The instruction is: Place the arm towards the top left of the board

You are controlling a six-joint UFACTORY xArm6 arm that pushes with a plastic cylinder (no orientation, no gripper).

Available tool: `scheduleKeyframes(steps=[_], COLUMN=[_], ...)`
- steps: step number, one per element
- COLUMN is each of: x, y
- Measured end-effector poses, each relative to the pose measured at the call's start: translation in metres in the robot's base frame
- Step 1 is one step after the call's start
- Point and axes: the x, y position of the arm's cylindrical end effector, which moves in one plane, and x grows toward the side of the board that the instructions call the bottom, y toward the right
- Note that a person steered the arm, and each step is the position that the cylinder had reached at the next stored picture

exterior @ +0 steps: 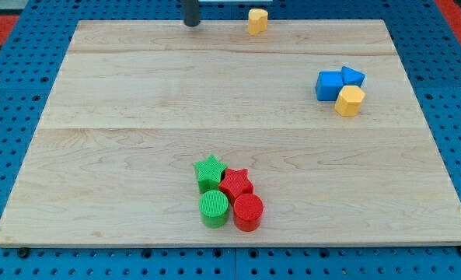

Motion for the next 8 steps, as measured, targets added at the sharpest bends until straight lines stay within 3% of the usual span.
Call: scheduleKeyframes(steps=[2,3,4,5,7,8], x=[0.010,0.096,-0.001,-0.001,0.009,0.053], y=[0.133,0.138,0.255,0.255,-0.009,-0.094])
